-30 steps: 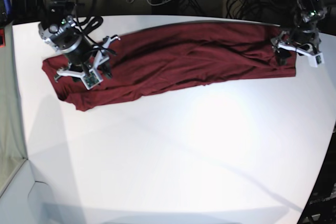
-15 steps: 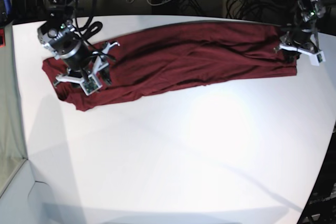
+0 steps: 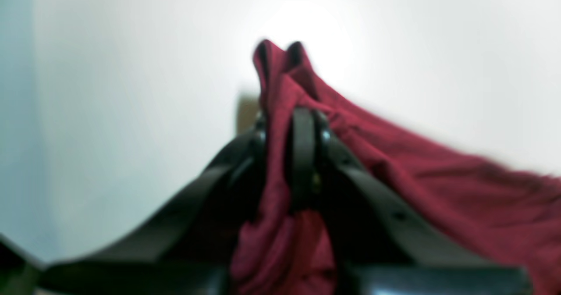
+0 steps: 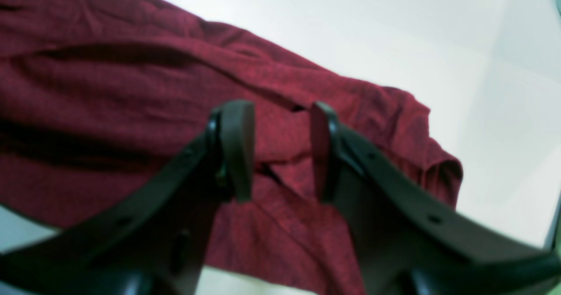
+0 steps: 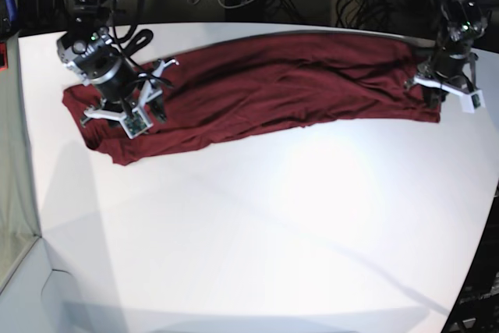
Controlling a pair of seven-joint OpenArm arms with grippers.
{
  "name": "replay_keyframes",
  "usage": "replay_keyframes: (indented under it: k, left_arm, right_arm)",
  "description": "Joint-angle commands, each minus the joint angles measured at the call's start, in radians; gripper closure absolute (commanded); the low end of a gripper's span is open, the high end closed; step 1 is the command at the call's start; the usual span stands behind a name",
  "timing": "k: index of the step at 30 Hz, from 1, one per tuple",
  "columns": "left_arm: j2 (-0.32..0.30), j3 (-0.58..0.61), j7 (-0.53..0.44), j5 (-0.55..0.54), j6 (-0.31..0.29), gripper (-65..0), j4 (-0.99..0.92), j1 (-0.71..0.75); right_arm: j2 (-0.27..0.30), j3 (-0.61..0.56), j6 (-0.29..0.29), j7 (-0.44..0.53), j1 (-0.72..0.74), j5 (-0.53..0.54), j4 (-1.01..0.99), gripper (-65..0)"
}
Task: Layout the t-shirt on the table in an organized manner, then fold the t-shirt properly
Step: 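Lift the shirt end with the left gripper and move it toward the right gripper, then lay the held end onto the shirt beside the right gripper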
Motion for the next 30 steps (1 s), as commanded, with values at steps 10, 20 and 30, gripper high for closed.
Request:
replay_keyframes:
  k: [10,20,30]
  left_arm:
    - [0.125,0.030,0.097,0.018,-0.004,0.0,0.242,0.011]
    - [0.272,0.425,0.072,0.432,-0.002,0.0,0.276,0.023]
    - [0.272,0.827,0.021,0.590,0.214,0.0,0.232,0.026]
  right_arm:
    - [0.001,0.003,-0.004,0.024,0.005,0.010,0.016,-22.7]
    - [0.001,0.003,-0.004,0.024,0.005,0.010,0.017,-22.7]
    - [0.001,0.003,-0.004,0.024,0.003,0.010,0.019,-22.7]
